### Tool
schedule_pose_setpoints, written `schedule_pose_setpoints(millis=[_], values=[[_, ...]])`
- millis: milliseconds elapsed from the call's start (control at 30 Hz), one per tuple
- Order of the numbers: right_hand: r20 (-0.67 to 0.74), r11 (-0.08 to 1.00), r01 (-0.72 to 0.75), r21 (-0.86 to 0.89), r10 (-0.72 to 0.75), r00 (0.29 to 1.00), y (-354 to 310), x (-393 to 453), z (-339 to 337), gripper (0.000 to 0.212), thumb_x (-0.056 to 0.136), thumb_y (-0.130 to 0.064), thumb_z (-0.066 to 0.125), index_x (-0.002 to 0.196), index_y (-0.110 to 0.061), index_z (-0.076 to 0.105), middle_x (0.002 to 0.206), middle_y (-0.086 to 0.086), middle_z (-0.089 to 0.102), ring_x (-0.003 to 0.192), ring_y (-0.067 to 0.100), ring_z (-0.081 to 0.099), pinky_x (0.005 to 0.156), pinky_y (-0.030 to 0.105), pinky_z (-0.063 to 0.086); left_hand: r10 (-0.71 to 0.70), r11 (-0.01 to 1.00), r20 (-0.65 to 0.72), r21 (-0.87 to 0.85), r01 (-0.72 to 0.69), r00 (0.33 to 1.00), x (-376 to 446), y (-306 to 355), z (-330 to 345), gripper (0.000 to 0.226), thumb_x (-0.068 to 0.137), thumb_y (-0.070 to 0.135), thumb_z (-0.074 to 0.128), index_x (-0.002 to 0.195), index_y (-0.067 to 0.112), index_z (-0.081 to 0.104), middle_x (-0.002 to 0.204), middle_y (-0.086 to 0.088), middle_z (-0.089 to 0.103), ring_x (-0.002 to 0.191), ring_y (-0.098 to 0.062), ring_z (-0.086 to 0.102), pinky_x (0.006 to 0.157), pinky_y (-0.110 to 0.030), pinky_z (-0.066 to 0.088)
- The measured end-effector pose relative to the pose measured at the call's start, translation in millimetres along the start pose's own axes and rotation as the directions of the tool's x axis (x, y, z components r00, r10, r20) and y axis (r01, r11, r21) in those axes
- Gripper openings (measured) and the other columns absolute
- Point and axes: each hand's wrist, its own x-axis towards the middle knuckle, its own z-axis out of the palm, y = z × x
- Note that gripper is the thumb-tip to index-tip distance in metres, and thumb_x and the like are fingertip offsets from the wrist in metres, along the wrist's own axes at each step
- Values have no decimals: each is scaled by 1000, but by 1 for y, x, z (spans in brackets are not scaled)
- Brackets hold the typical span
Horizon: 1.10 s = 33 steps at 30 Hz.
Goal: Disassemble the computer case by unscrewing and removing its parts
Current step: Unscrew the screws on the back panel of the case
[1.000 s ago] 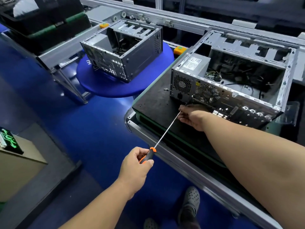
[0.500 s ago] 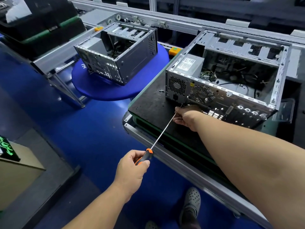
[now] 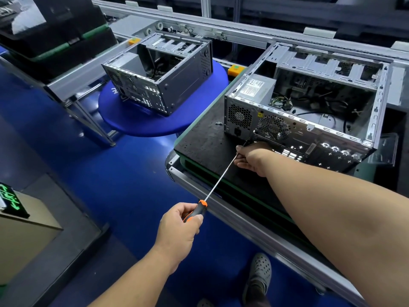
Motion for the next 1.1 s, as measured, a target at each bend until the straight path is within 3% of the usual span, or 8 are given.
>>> schedule_pose_setpoints(millis=[333,600,700,767,833,900,967,1100], values=[[-14,1000,-27,-16,27,1000,0,3,0,31,99,-27,68,83,-1,66,73,12,68,53,14,71,43,20,51,109,989,-35,105,-104,993,2,3,0,19,94,12,71,95,32,73,78,9,69,63,-2,59,55,-14,50],[-50,999,-43,3,43,998,-8,-18,4,32,101,-26,64,84,2,65,68,12,67,52,18,68,40,21,51,286,877,-39,413,-245,957,5,-6,1,22,99,20,68,107,40,60,105,16,59,97,6,55,72,-14,44],[-65,956,107,-274,-129,989,-18,-50,8,26,103,-23,58,90,0,62,72,16,65,57,30,64,46,29,55,228,924,-54,327,-198,972,9,-10,0,23,99,20,67,101,42,61,100,12,62,91,3,58,71,-16,43],[-40,699,386,-602,-510,859,-34,-71,4,26,97,-33,58,82,-12,63,73,8,67,67,28,63,61,34,53,203,931,-46,319,-178,978,13,-13,0,21,99,21,67,100,41,61,96,10,63,85,1,59,67,-15,43],[6,509,597,-620,-758,652,-68,-91,-3,29,92,-44,59,76,-19,59,68,-5,63,67,20,60,60,32,48,187,938,-48,305,-164,981,16,-16,-1,21,99,21,67,99,40,61,95,9,63,82,0,59,65,-16,44],[-10,380,717,-585,-887,462,-111,-96,-12,25,89,-46,58,80,-23,56,70,-9,61,67,17,59,60,32,48,171,946,-51,288,-149,984,18,-17,-1,20,98,20,68,97,39,61,94,9,64,78,-2,60,63,-17,45],[2,281,682,-675,-924,383,-150,-83,-23,21,88,-46,54,99,-29,61,90,-9,64,88,18,60,76,36,51,166,951,-53,274,-145,985,20,-19,1,19,98,19,67,96,37,60,90,8,64,71,-2,58,59,-16,45],[-15,319,223,-921,-603,798,-161,-41,-40,80,93,-64,49,156,-20,28,160,11,30,145,38,31,113,58,33,153,965,-60,226,-136,986,21,-24,6,16,97,20,67,90,33,61,79,9,63,63,1,53,53,-15,45]])
